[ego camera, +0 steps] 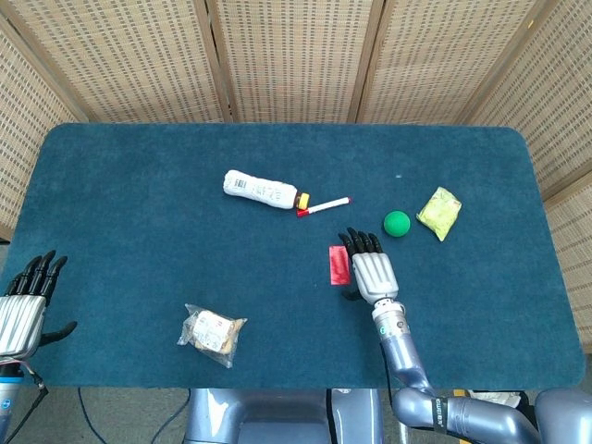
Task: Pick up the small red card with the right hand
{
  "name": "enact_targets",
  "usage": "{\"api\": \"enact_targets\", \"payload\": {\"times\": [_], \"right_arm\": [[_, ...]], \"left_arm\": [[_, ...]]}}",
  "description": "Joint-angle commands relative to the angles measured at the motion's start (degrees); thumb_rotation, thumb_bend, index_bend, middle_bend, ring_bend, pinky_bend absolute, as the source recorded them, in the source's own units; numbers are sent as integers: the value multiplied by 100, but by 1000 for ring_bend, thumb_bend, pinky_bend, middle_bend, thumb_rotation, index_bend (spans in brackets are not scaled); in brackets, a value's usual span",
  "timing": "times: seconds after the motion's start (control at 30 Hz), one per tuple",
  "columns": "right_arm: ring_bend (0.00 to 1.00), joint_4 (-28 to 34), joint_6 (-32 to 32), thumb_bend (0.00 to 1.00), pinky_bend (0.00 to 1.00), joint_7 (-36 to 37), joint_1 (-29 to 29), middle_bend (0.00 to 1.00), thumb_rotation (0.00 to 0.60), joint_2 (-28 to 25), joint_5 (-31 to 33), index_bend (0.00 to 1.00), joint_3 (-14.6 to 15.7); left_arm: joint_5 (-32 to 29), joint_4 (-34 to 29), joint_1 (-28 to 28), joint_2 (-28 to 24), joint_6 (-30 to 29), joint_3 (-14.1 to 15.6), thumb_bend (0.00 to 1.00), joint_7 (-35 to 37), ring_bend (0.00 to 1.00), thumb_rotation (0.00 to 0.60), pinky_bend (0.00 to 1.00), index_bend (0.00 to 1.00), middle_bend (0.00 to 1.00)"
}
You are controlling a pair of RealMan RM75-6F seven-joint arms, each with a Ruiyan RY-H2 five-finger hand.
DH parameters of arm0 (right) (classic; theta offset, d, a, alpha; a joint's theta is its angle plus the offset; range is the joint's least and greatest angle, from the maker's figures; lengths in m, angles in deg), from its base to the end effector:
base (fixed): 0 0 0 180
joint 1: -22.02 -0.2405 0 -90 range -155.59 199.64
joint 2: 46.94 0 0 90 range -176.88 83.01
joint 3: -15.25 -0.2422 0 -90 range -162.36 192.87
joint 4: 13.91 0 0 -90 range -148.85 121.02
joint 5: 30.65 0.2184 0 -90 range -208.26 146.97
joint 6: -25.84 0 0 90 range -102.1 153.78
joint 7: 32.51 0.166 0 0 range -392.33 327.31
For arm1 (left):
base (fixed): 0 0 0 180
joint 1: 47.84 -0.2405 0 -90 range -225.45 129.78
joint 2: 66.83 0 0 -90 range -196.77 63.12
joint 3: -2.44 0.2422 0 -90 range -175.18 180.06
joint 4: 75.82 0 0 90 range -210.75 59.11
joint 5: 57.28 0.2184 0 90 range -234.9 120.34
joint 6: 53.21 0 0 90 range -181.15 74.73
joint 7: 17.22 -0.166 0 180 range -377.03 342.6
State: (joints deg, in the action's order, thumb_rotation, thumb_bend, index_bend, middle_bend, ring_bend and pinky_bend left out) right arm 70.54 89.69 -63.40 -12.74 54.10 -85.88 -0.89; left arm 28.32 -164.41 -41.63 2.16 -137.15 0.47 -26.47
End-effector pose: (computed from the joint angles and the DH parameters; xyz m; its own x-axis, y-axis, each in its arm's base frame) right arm -0.1372 -0.3338 -0.0599 0.2983 -0.2459 0.9223 -0.9533 -0.1242 0.2753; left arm -0.3051 0.2068 0.1195 0.5222 0.0262 0.8524 0.8528 -0.0273 -0.5216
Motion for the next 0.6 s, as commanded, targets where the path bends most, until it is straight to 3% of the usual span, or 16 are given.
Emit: {"api": "enact_targets", "payload": {"times": [0.03, 0.6], "right_arm": [[0, -105, -62, 175, 10, -2, -71, 0, 600, 50, 79, 70, -23], [0, -754, -347, 175, 10, 85, -365, 0, 600, 379, 340, 70, -40]], "left_arm": [[-1, 0, 1, -3, 1, 3, 133, 3, 0, 600, 158, 0, 0], [-69, 47, 21, 14, 54, -13, 133, 13, 0, 600, 158, 0, 0]]}}
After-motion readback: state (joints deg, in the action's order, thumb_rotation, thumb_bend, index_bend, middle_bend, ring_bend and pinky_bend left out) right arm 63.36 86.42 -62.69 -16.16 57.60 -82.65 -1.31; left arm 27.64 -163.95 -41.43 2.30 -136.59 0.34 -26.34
